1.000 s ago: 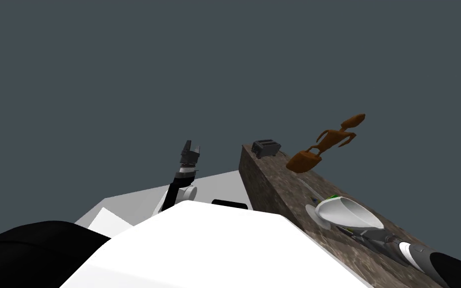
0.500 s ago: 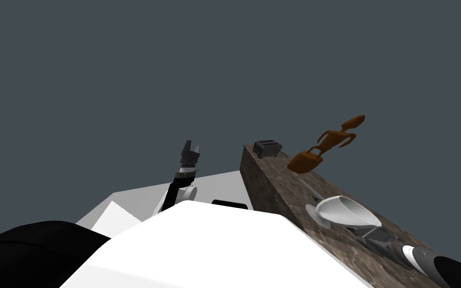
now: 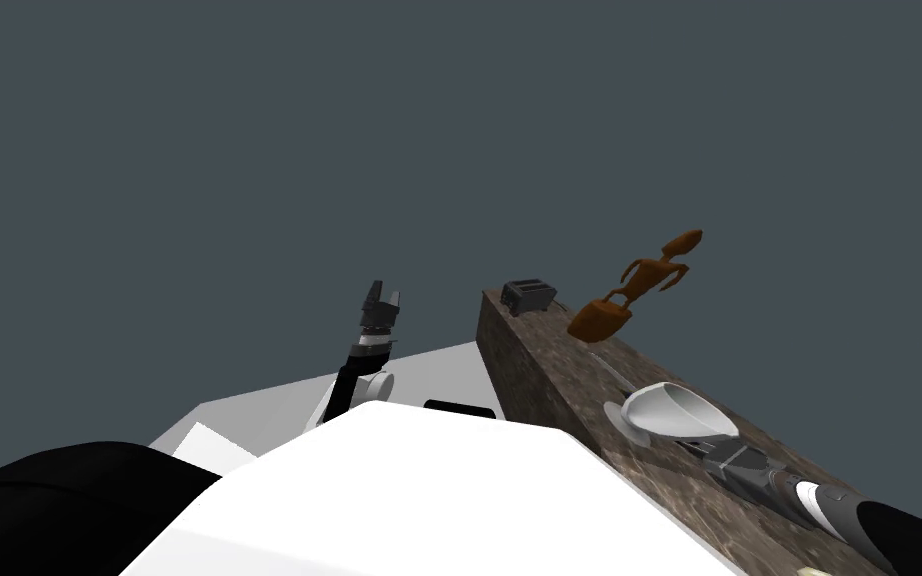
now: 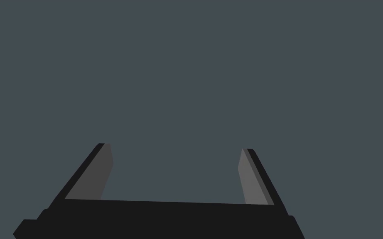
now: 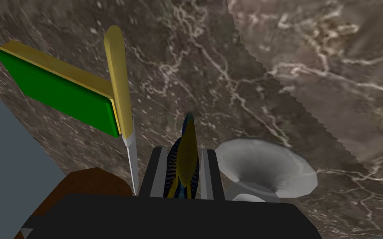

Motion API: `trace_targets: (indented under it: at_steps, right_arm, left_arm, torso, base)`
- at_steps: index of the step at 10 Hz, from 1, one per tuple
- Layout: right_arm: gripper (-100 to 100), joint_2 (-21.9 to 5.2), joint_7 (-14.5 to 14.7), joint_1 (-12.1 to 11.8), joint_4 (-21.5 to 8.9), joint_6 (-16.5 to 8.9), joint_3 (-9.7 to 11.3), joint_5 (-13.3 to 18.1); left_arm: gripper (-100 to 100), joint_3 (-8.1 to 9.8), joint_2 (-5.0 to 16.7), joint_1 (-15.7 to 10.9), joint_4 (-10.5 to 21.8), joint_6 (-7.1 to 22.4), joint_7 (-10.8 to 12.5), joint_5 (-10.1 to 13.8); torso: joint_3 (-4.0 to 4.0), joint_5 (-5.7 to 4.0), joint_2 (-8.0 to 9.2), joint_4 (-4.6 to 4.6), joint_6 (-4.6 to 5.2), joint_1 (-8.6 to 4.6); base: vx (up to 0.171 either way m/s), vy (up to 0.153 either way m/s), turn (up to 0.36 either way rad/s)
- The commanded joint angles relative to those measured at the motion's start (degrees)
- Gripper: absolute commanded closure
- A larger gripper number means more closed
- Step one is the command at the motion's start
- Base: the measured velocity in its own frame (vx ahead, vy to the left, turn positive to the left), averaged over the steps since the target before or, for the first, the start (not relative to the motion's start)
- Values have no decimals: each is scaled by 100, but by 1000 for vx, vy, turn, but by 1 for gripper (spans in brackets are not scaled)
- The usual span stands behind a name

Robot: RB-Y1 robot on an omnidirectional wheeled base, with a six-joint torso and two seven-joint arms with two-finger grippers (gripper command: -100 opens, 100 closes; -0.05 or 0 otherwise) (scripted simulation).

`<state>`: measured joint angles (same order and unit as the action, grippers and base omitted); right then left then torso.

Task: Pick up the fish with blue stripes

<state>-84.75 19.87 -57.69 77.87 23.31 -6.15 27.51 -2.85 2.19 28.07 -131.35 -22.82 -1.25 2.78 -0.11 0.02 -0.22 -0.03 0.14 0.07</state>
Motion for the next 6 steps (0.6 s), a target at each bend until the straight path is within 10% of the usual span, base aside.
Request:
trace_targets:
  at_steps: [1, 5, 6]
  right_arm:
    - [100, -97, 72, -48, 95, 95, -101, 40]
    - [100, -257, 125, -110, 238, 180, -221, 81]
    - [0, -262, 128, -113, 242, 185, -222, 84]
  left_arm:
    - [0, 0, 0, 0, 0, 0, 0, 0]
    - [0, 0, 0, 0, 0, 0, 0, 0]
    - [0, -1, 0, -2, 0, 0, 0, 0]
  torso:
    - [0, 0, 0, 0, 0, 0]
    - [-9, 2, -14, -3, -6, 4]
    - [-1, 0, 0, 0, -14, 1]
  base:
    - [123, 13, -352]
    - [91, 12, -211]
    - [7, 2, 9]
